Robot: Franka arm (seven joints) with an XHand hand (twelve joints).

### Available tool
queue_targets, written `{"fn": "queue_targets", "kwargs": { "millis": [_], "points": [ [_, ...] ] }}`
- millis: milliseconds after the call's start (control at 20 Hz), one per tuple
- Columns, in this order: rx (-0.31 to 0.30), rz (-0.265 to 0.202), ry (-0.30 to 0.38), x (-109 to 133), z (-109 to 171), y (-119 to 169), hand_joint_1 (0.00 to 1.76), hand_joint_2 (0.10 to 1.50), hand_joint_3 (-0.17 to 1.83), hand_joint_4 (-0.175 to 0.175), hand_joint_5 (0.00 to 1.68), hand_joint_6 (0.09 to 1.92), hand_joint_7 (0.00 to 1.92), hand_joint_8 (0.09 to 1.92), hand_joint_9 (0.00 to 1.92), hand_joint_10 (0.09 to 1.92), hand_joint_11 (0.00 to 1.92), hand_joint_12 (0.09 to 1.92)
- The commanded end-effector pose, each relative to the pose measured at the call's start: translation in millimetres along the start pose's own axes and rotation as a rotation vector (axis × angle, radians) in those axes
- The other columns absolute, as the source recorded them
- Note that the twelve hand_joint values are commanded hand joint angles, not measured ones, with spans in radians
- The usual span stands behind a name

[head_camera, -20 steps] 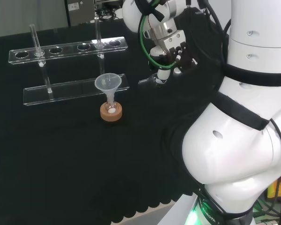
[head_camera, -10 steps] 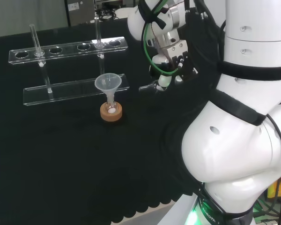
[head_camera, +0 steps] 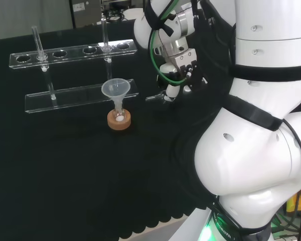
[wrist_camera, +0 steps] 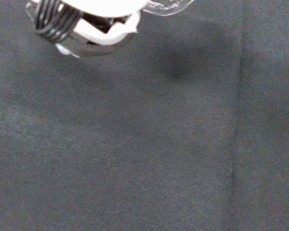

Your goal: Put the weighing funnel back on the table.

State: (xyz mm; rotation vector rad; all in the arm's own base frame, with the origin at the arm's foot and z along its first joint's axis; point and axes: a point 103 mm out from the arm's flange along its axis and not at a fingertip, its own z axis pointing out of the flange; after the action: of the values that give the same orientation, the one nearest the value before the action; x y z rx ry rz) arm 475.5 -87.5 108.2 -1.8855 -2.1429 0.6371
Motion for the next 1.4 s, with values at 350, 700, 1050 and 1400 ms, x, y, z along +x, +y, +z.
{"fn": "queue_targets", "kwargs": {
  "millis": [350, 700, 1050, 1400],
  "points": [
    [-0.001, -0.013, 0.009, -1, 13, 11, 1.06, 0.71, 0.77, 0.175, 1.05, 1.11, 0.72, 0.7, 0.92, 0.52, 0.46, 1.27],
    [-0.018, -0.023, -0.006, 9, 16, 14, 1.06, 0.72, 0.77, 0.175, 1.05, 1.11, 0.72, 0.7, 0.93, 0.52, 0.46, 1.27],
    [-0.009, -0.019, -0.017, 12, 16, 18, 1.05, 0.72, 0.76, 0.175, 1.04, 1.11, 0.72, 0.7, 0.93, 0.51, 0.46, 1.26],
    [-0.007, -0.026, -0.011, 16, 16, 22, 1.05, 0.72, 0.76, 0.175, 1.04, 1.11, 0.72, 0.7, 0.93, 0.51, 0.47, 1.26]
  ]
}}
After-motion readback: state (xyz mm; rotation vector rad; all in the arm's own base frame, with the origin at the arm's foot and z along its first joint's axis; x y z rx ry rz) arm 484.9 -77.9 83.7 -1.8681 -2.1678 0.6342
